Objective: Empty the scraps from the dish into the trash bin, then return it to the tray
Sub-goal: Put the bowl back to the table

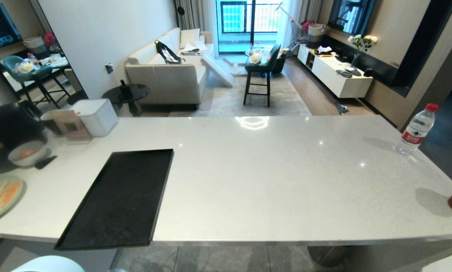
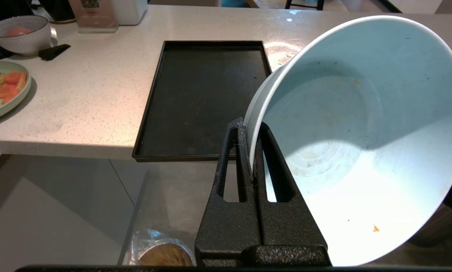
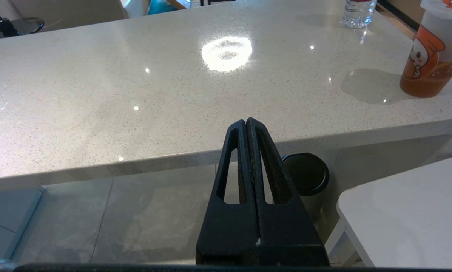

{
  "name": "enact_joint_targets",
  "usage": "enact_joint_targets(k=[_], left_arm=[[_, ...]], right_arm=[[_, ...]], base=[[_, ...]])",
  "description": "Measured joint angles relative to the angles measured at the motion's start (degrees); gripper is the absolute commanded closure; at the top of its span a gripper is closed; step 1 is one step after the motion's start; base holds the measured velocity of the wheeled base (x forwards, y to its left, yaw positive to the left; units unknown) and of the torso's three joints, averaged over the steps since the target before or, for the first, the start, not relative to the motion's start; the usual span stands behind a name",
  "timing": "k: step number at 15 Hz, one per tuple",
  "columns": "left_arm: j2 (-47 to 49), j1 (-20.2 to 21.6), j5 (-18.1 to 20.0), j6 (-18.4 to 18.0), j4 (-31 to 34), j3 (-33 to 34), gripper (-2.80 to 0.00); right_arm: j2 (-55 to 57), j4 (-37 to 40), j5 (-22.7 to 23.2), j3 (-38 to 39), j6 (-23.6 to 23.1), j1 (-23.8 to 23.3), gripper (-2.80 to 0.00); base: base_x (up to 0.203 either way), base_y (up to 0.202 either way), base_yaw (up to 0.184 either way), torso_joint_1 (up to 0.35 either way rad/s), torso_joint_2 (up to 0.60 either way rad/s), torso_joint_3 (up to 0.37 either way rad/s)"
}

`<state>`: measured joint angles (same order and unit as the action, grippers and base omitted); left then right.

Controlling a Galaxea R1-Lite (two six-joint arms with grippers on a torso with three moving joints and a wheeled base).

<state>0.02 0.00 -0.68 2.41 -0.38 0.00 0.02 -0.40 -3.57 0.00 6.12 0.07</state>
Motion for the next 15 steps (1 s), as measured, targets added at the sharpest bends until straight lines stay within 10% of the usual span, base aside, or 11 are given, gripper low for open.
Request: enact_joint_targets(k=[15], left_arm=[[0.0, 0.0, 0.0, -0.02, -0.04, 0.0, 0.0]], right_arm=[[0.0, -0.01, 0.05, 0.0, 0.0, 0.0, 0.0]], base=[[0.0, 0.0, 0.0, 0.09, -0.19, -0.106]])
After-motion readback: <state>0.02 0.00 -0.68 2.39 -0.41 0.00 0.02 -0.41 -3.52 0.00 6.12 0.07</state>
